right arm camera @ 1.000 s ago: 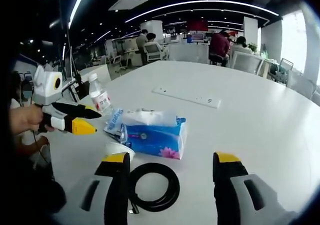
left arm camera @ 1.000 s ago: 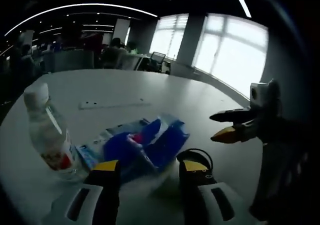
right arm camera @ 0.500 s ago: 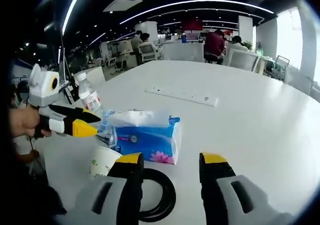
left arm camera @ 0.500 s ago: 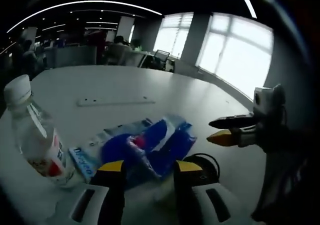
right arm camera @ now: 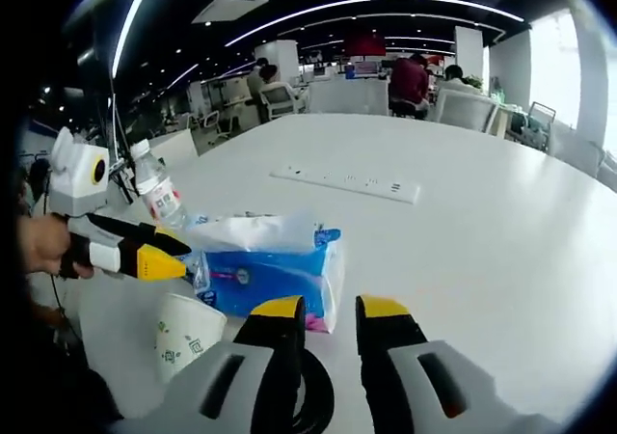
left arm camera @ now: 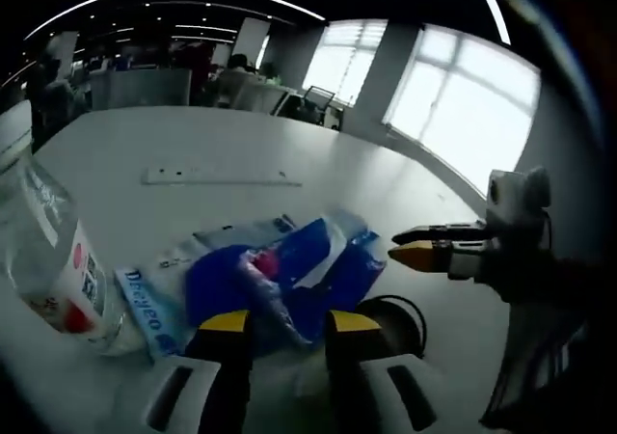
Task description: Arrange the tabletop items into an orderly group along one side of the table until the central work area is clear of visible clutter.
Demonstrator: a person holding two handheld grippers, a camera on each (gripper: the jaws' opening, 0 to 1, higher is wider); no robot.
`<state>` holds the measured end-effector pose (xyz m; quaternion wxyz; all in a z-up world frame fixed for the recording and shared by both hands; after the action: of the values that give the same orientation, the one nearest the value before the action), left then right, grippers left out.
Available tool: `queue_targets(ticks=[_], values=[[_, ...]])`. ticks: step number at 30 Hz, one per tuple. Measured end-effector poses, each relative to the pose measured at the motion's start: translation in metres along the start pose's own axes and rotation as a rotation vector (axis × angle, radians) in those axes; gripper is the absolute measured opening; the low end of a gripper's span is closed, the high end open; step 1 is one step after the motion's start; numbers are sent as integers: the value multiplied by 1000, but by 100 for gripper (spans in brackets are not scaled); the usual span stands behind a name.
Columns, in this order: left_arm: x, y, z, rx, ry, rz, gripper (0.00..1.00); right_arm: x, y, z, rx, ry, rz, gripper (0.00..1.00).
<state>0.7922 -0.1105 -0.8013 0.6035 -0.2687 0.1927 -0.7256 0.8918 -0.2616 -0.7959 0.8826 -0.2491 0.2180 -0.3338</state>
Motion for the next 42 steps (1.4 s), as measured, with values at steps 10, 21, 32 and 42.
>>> queue_targets(ticks=[10,21,32,42], values=[[-1,11,-5,-20,-58,-28,11,0,10,-5,-27,-12,-4,1],[2,9,0,2,-13,-26,0,2,2,-8,-8,-27,-10,0],[6,2,14,37,25,-38,0,-2,-9,0,36,-30,-24,0],[-2,5,3,-25,-51,-19,1,-6,-10,-1,32,-9,-19,0]])
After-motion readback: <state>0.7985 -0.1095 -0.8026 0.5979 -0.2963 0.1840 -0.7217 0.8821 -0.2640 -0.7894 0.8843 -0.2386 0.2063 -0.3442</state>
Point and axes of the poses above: the point that each gripper's makers call its tool centre point, and the gripper's own axes: y roughly forward along the fingers, x roughly to its right, z roughly out of its top, the point moved 3 cm from there along -y, roughly backward along the fingers, and after that the axes turned 10 degrees about y, right-handed, at the moved point
